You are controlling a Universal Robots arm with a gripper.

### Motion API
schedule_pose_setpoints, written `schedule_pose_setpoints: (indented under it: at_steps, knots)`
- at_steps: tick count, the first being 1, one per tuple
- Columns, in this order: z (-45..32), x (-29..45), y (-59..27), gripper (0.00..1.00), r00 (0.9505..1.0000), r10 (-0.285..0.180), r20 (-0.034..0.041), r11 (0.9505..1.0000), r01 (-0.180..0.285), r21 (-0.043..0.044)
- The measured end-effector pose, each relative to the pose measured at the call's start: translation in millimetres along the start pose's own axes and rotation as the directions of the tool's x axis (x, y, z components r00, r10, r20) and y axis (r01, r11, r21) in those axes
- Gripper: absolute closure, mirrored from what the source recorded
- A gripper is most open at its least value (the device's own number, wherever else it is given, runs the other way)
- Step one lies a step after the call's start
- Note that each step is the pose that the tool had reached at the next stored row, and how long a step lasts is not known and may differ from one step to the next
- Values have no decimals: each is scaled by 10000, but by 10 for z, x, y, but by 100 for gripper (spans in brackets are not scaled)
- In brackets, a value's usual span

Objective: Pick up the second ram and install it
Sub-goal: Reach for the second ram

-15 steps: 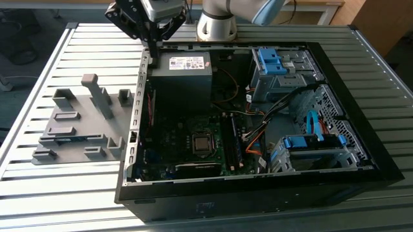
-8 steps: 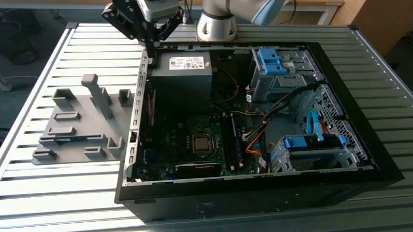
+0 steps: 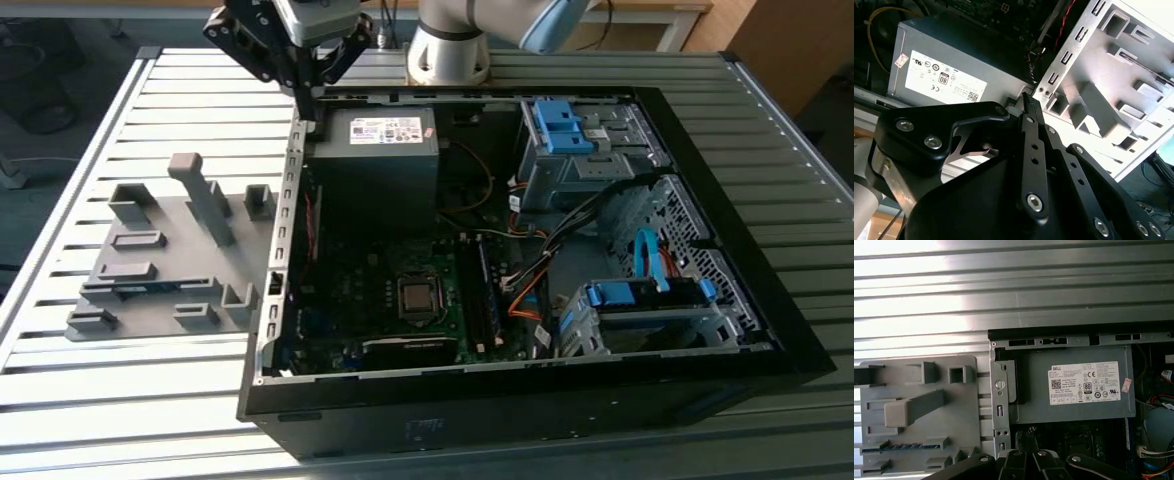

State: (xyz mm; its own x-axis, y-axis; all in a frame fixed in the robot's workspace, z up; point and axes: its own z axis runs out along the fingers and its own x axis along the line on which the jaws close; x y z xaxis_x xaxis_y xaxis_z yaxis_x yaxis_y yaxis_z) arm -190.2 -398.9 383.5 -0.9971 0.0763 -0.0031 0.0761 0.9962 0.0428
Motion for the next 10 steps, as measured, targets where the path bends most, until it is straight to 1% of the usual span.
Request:
schedule_pose_setpoints:
  at_steps: [10]
  knots:
    - [5,60,-5,89,10000,0,-4,10000,0,0]
